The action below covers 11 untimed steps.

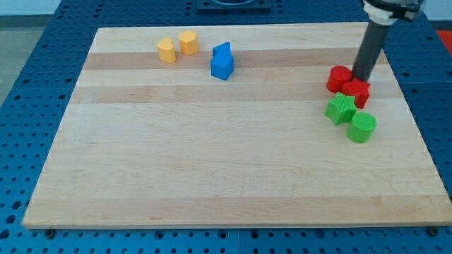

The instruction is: Separate the red blocks from the green blocks

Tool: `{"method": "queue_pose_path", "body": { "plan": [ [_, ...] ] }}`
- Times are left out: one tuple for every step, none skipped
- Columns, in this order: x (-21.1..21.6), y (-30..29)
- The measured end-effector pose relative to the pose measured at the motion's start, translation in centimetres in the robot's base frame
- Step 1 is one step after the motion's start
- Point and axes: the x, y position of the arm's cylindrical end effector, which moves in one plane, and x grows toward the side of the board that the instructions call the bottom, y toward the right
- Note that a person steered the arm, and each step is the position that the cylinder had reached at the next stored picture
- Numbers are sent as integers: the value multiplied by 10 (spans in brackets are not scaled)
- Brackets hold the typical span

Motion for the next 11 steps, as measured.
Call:
{"method": "queue_pose_path", "body": {
  "plan": [
    [4, -37],
    [-19, -103],
    [-20, -43],
    [-6, 68],
    [42, 72],
    [50, 32],
    [53, -13],
    [50, -36],
    [37, -74],
    [25, -97],
    [14, -101]
  ]
}}
